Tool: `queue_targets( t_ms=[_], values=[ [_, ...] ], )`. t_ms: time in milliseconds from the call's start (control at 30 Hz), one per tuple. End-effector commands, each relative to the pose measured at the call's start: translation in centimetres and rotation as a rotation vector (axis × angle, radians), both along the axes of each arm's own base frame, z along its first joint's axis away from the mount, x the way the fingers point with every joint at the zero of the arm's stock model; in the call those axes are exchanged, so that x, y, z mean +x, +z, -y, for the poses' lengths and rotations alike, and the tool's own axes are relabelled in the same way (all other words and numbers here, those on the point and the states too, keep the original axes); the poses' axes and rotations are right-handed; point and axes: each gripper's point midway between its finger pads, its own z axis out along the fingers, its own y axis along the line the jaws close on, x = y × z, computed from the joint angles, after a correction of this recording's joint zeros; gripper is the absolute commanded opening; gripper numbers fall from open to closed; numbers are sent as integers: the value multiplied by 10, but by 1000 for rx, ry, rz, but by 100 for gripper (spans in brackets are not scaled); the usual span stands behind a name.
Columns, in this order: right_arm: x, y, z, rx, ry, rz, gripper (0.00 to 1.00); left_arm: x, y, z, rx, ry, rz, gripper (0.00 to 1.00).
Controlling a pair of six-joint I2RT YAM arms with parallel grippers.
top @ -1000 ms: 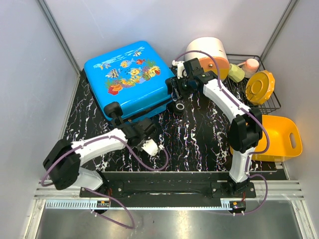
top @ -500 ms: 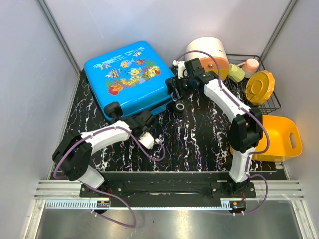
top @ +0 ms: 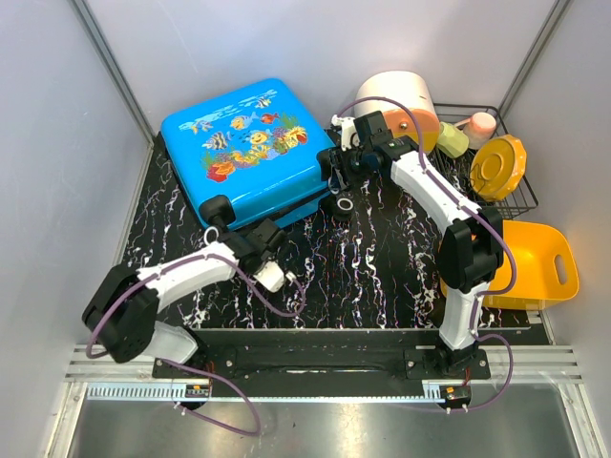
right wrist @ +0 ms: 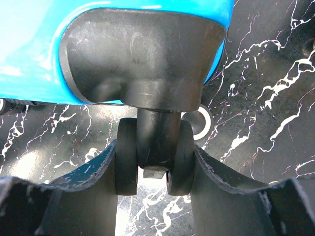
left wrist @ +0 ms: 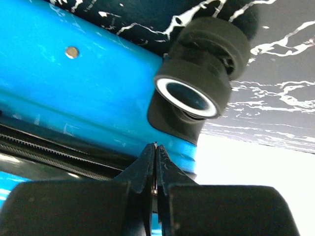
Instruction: Open, take out, and arrange the luggage
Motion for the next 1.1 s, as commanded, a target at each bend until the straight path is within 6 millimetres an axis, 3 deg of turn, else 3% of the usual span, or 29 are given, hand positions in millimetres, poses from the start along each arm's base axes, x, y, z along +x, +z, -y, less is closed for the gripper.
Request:
queue_targets(
  t_ms=[0,100,300,633,800,1067],
  values=[
    [38,33,25,-15,-54,176,0,-20,11,-31,59,24,31,0],
    [42,31,30,-23,-66,176,0,-32,10,-43,73,-6,39,0],
    [46,29,40,-43,-74,182,0,-66,-11,-70,79,-55,11,0],
    [58,24,66,-113,-103,209,0,-84,-13,-88,53,-162,67,0],
    [66,19,79,-155,-113,223,0,-79,-14,-112,83,-100,62,0],
    [83,19,99,-196,-150,248,0,-37,-2,-139,110,-54,151,0]
  ],
)
